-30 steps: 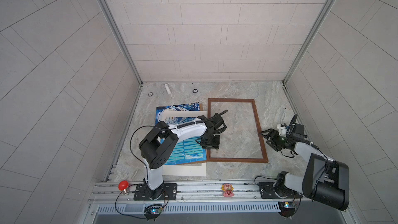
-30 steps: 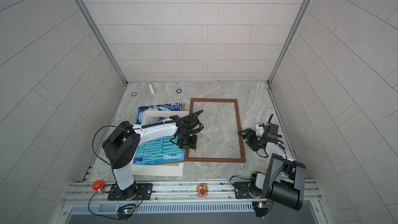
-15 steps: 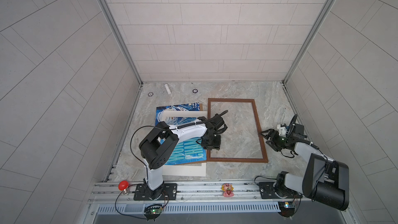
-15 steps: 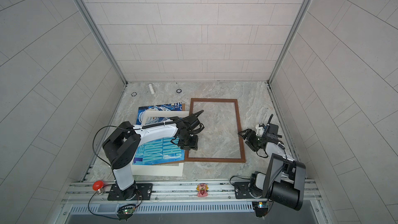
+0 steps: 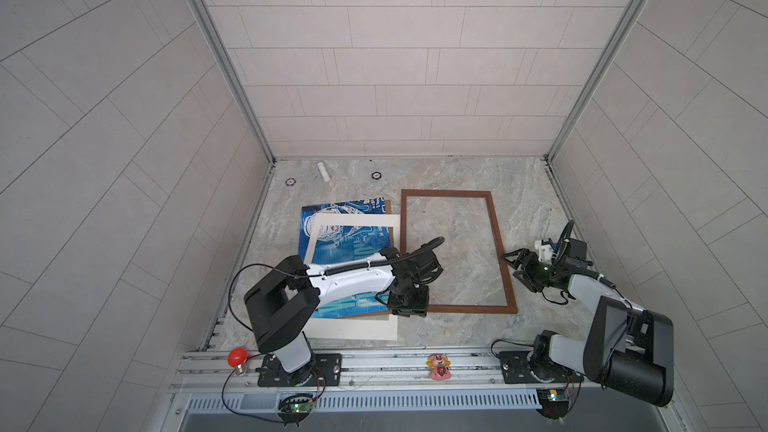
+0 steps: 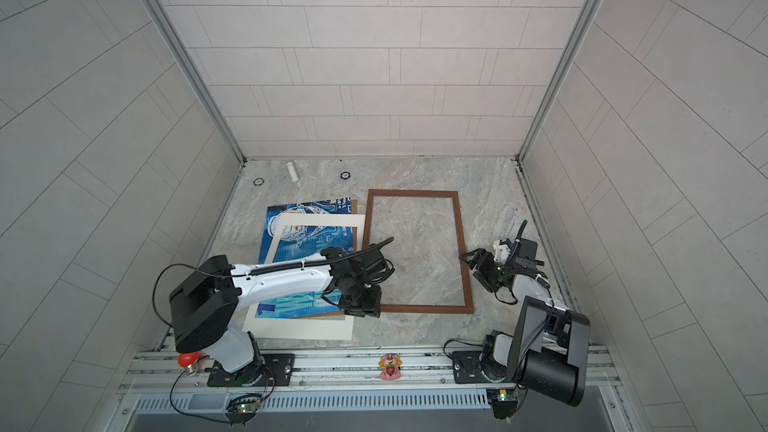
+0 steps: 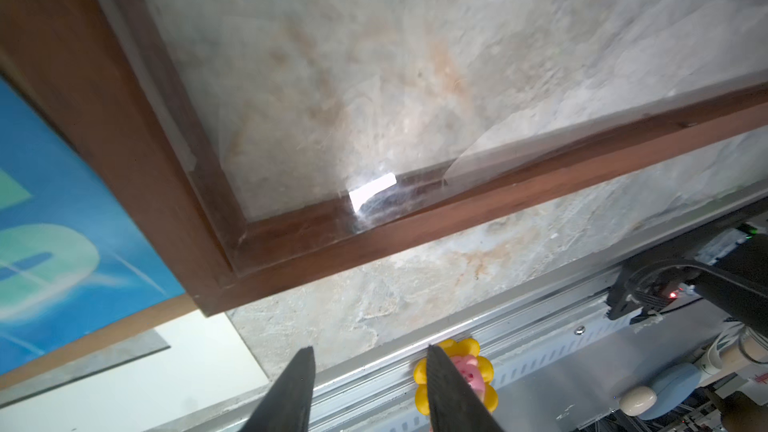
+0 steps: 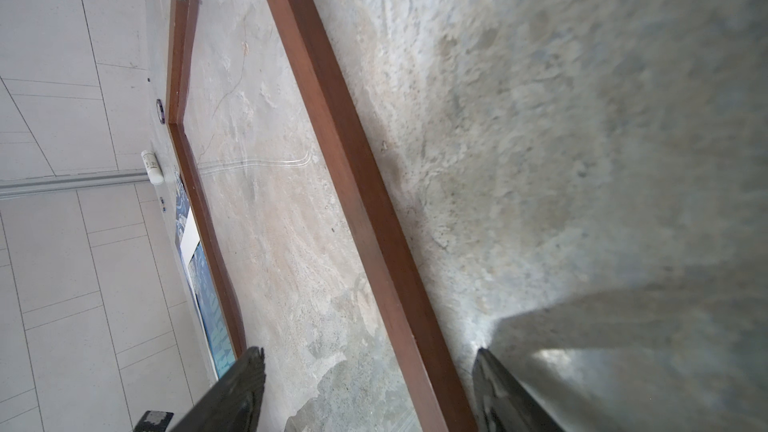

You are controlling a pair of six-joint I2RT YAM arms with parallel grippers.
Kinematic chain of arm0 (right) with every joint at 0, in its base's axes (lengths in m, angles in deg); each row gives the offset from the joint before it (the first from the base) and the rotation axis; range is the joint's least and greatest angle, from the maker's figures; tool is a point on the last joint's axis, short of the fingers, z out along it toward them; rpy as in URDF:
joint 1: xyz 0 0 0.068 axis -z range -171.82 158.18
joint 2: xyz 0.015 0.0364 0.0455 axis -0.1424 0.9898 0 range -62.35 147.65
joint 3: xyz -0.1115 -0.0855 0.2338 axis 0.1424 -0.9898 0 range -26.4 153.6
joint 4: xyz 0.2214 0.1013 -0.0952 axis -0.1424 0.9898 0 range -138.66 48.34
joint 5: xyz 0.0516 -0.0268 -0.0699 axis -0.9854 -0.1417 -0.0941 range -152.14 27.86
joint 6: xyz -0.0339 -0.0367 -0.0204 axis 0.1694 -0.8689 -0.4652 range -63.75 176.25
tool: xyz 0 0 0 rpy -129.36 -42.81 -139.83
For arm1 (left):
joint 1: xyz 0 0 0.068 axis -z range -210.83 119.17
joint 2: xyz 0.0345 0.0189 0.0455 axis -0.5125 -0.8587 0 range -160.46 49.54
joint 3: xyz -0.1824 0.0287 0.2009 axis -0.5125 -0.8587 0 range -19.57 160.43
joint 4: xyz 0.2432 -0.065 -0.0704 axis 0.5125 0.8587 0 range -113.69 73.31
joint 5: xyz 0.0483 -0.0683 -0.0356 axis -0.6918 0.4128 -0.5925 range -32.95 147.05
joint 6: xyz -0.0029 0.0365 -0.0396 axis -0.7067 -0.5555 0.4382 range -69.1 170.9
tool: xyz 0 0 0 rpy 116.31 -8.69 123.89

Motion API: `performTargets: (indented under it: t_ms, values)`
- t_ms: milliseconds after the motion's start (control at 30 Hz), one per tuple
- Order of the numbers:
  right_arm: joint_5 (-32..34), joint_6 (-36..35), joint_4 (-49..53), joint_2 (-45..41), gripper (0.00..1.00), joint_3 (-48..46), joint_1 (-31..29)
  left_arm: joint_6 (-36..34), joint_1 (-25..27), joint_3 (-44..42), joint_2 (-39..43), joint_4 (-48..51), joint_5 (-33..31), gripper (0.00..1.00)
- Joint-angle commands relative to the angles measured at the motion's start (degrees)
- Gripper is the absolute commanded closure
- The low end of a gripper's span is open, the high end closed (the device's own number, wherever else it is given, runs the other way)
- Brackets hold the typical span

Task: Put the photo into the frame

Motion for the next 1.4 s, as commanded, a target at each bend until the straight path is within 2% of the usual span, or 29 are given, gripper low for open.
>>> performTargets:
  t_ms: [0,1367]
  values:
    - [-0.1,-0.6,0.5,-0.8,0.25,-0.8,0.1,3.1,-0.1,-1.2,-0.1,-2.6,-0.8,0.51]
    - [-0.2,-0.5,0.2,-1.3,0.26,-1.1,0.2,2.6,-2.9,0.7,-2.8,-8.1,-5.5,0.51]
